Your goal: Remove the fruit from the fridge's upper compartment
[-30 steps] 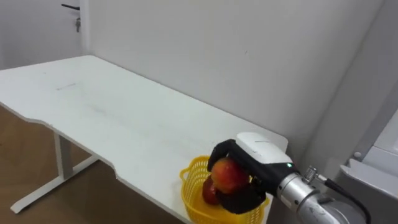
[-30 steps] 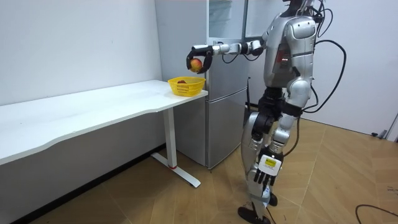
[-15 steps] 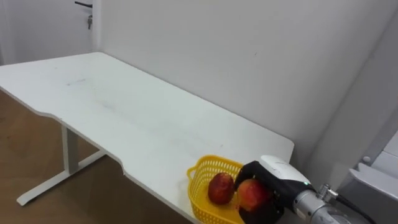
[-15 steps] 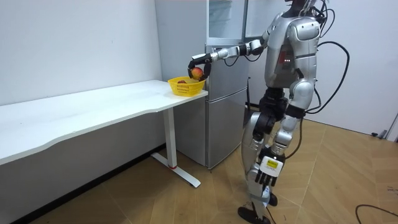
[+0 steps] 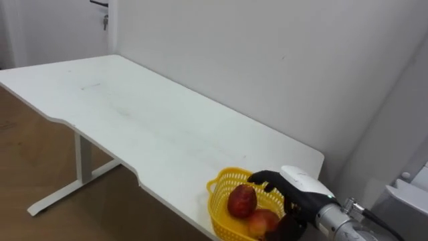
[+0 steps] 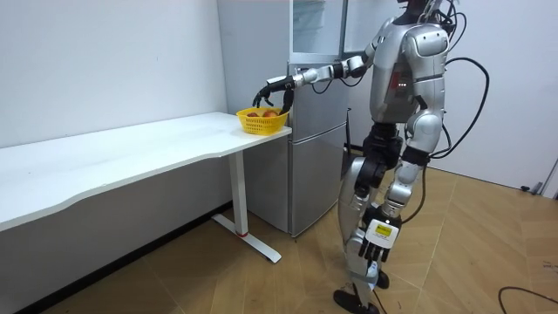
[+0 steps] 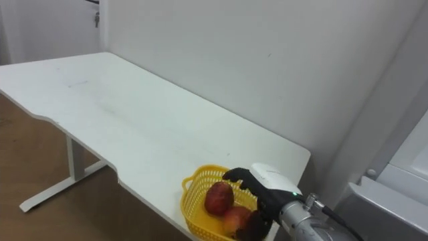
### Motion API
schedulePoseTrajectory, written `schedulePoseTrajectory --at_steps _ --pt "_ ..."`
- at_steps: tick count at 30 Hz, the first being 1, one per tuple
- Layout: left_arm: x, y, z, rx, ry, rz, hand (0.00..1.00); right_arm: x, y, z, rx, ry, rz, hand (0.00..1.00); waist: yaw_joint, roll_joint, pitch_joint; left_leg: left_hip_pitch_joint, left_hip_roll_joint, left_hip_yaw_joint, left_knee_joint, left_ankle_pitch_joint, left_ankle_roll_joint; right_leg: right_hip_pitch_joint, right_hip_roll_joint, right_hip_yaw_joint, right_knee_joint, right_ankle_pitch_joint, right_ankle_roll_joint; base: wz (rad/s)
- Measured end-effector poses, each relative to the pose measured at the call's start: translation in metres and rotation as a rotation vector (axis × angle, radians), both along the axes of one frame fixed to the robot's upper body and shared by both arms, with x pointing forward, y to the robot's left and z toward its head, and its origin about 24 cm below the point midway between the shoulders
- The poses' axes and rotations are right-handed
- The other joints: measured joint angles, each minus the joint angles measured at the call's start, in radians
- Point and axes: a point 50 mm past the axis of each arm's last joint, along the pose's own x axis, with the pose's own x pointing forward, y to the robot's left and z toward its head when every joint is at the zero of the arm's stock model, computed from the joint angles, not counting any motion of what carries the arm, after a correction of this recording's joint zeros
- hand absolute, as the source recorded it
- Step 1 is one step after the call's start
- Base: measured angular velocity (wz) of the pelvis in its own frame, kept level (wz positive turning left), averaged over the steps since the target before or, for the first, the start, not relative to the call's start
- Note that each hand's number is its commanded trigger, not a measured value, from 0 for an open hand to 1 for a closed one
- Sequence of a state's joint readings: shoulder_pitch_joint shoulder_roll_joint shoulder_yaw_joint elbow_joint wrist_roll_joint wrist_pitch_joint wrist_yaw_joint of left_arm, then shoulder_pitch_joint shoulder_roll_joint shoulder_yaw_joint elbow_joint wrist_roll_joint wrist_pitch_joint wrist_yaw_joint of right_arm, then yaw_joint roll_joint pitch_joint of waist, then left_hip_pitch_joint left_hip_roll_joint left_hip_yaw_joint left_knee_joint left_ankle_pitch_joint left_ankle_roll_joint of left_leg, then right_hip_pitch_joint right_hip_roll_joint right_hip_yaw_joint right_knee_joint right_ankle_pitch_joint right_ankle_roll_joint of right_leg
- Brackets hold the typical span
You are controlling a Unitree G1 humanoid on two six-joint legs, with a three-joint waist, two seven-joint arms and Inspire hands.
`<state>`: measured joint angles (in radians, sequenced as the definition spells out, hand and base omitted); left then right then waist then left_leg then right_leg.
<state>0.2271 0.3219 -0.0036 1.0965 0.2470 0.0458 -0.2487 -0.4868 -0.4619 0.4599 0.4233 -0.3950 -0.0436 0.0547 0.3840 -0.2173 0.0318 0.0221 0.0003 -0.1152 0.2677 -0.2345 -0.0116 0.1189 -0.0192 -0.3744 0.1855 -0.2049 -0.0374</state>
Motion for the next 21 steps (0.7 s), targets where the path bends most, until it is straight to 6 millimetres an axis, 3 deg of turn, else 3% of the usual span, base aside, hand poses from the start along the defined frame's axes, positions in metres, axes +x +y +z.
schedulePoseTrajectory --at_steps 21 --pt "-0.0051 0.0002 -0.0003 0.004 0.024 0.008 0.00 0.0003 -0.0039 -0.0038 0.001 0.010 -0.020 0.00 0.002 0.006 -0.0050 -0.007 -0.009 -0.026 0.003 0.000 0.000 0.008 -0.004 -0.016 0.000 0.000 0.000 0.02"
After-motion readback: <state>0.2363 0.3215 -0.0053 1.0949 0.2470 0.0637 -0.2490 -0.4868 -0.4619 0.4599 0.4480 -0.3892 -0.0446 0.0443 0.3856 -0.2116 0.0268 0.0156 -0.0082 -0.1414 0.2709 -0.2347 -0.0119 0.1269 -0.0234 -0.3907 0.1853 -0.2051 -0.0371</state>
